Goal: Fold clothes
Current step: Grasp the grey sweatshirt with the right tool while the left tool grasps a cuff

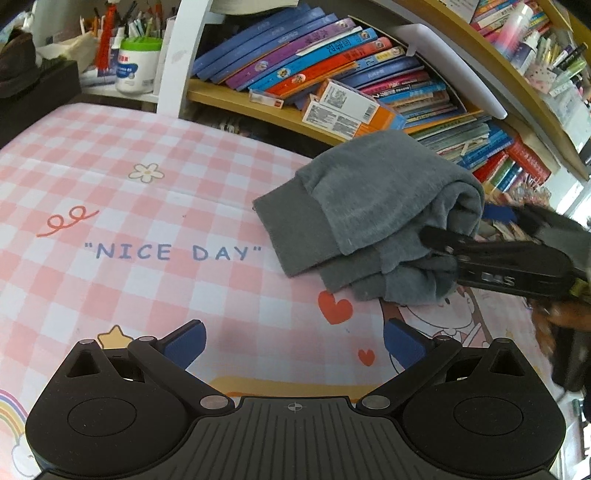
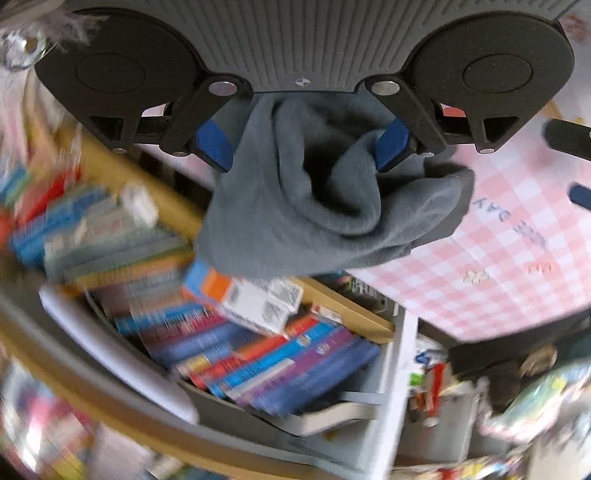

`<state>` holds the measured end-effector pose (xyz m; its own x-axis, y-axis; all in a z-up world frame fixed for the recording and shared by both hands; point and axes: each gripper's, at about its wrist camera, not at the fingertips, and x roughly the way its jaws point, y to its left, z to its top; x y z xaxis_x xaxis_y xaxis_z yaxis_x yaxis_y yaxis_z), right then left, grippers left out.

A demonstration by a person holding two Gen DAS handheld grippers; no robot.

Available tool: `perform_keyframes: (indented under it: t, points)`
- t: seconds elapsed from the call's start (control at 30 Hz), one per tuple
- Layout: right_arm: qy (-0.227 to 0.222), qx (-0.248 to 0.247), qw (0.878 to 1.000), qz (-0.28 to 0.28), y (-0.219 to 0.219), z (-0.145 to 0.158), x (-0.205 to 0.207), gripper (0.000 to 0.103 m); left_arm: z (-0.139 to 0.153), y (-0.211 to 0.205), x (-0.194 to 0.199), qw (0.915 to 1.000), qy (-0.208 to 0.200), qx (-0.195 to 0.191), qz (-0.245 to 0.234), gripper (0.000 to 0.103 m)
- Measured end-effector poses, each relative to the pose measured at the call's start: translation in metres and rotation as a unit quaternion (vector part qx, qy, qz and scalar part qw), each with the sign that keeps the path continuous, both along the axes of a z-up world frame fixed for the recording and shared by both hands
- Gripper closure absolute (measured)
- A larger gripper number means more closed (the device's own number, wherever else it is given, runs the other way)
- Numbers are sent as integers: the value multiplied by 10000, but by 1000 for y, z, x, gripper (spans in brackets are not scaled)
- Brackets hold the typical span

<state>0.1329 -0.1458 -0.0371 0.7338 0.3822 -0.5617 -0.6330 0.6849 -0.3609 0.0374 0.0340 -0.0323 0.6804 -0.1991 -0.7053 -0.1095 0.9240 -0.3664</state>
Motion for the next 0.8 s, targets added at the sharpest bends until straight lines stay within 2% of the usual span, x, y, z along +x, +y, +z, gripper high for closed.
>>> perform_keyframes:
  t: [0.07,0.13,0.2,0.3,0.33,0.4,0.47,0.53,0.57,0.7,0.8]
  points:
    - [-188,-407,9989,165,10,-11,5,20,-1,-1,0,10000,28,-4,-20,0]
    - [-102,-612,9976,305,17,-20,7,25,1,-1,0,10000,-20,11,-25,0]
    - [44,-666,9969,408,21,-26,8,50,4,2,-2,9999,-112,32,42,0]
    - [432,-386,9978,315,23,-21,3,72,8,8,-5,9995,-184,35,247,0]
    - [606,-180,9975,309,22,-16,1,74,9,11,-7,9992,-200,28,333,0]
    - [1342,673,9884,224,13,-2,2,81,12,19,-10,9982,-258,31,540,0]
    - [2214,1700,9602,66,1,12,8,84,15,26,-13,9967,-315,48,752,0]
    - [2809,2653,9223,-8,-8,23,9,85,19,34,-18,9944,-414,6,976,0]
    - [2976,2978,9071,16,-11,28,8,86,20,39,-21,9930,-465,-18,1087,0]
    - [3038,4226,8535,-232,-29,49,1,86,29,51,-32,9878,-756,-200,1348,0]
    - [2832,5130,8072,-711,-69,55,-6,87,30,48,-35,9891,-800,-231,1213,0]
